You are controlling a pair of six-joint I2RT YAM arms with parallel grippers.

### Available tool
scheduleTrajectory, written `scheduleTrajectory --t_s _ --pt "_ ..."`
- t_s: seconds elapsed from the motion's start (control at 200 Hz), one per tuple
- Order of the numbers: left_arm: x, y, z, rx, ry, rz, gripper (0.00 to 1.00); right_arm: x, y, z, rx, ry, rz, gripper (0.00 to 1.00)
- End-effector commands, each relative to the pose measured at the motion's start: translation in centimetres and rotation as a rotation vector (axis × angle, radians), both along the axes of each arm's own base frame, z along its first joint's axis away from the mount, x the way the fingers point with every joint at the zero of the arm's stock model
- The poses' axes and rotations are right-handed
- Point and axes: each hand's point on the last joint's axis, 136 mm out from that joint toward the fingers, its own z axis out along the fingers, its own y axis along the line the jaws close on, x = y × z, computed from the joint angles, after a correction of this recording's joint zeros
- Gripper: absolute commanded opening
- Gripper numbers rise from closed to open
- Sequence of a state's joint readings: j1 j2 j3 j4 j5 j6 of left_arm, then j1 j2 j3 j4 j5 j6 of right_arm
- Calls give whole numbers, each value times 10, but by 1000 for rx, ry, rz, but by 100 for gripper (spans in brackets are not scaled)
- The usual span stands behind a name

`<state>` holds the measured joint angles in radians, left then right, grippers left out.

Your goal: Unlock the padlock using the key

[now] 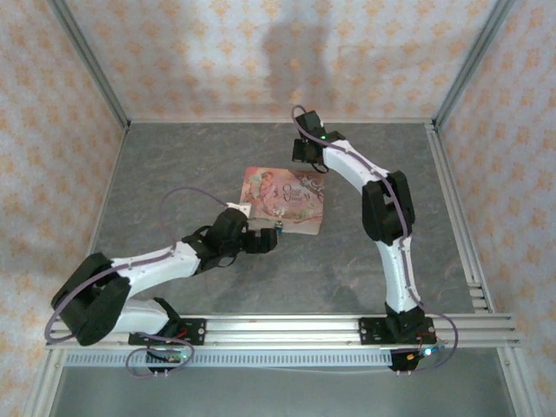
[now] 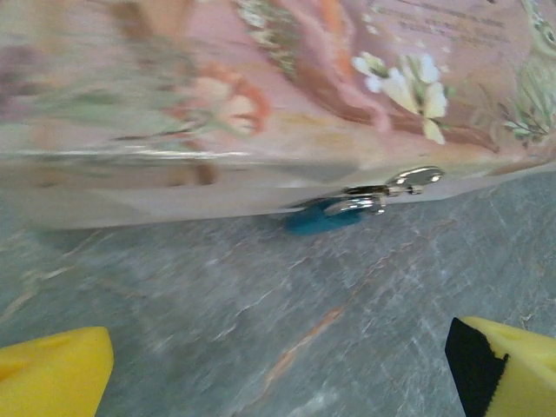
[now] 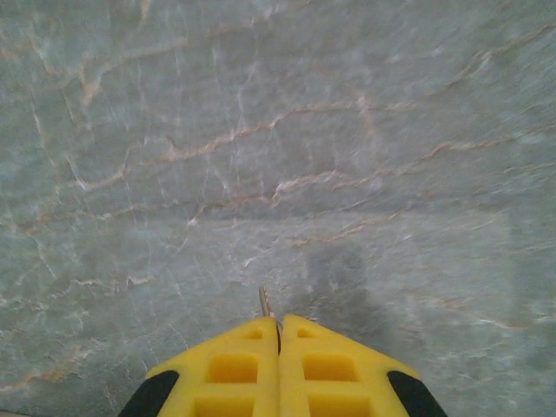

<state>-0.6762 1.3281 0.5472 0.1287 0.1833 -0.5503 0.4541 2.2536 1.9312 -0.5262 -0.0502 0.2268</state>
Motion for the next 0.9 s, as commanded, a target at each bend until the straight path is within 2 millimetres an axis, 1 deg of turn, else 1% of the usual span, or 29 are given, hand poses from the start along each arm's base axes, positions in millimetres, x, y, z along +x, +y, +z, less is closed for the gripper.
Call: scheduleTrajectory --t_s 0.0,0.06,0.12,0.21,0.285,0.465,0.56,0.686,0.801,0.861,0.896 --pt "17 -24 9 -38 -146 -63 100 -5 15 2 -7 27 33 0" --pt "20 -33 6 -46 -164 -89 100 -4 17 -2 -14 33 34 0" --pt "24 -37 1 -26 -174 -96 100 -5 19 -9 -23 48 45 0" --pt "28 -45 -5 -4 -175 -124 99 -5 25 -13 -45 53 69 0" --pt "29 -52 -6 26 -213 -145 99 -6 28 -17 -62 62 84 0" --pt "33 -65 -10 19 -262 -190 97 -9 34 -29 -75 77 103 0" --pt "36 -71 -7 16 -298 -217 96 -11 36 -34 -80 83 111 0" --pt "37 -87 -2 9 -321 -300 94 -16 39 -42 -86 96 120 0" --pt "33 -101 6 -28 -355 -382 88 -21 42 -51 -89 106 125 0" --pt "31 -108 9 -43 -365 -426 81 -24 44 -56 -94 111 128 0" --pt "30 -112 11 -51 -364 -447 80 -25 43 -58 -97 114 128 0"
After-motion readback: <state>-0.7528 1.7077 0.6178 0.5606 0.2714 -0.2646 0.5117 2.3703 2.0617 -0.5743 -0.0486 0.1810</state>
